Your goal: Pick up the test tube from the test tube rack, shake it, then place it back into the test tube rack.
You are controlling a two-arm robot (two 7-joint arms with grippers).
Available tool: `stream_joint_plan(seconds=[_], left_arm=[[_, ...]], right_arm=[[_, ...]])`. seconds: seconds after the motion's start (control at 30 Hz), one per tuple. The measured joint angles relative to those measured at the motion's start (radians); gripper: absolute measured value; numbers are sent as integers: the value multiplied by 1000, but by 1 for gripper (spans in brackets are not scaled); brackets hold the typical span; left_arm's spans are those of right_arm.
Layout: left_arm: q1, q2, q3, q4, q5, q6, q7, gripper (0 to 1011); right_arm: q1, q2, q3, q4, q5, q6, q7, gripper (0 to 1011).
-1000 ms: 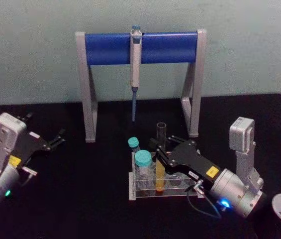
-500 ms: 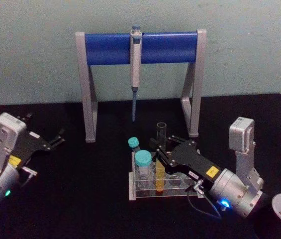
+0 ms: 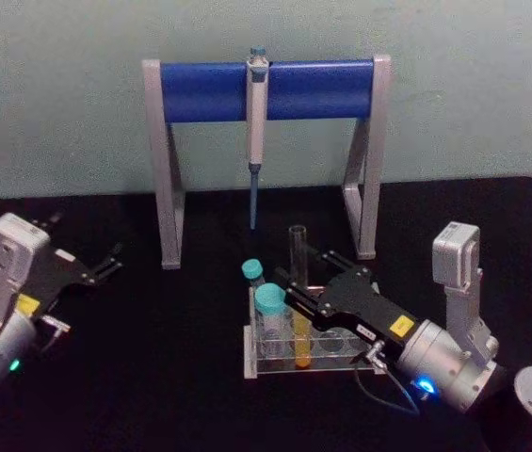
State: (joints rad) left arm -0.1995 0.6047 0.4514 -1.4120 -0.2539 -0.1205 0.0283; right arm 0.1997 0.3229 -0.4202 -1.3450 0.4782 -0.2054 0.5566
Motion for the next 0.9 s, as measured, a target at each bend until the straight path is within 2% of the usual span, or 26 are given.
stream_joint_plan(seconds=[0.3,0.47,0.9], left_arm=[[0,0,0,0,0,0,0,1001],[0,0,0,0,0,0,0,1001],[0,0,0,0,0,0,0,1001]], right_arm=[[0,0,0,0,1,-1,1,876],[0,0,0,0,1,-1,1,999],[0,0,0,0,2,-2,1,1000]])
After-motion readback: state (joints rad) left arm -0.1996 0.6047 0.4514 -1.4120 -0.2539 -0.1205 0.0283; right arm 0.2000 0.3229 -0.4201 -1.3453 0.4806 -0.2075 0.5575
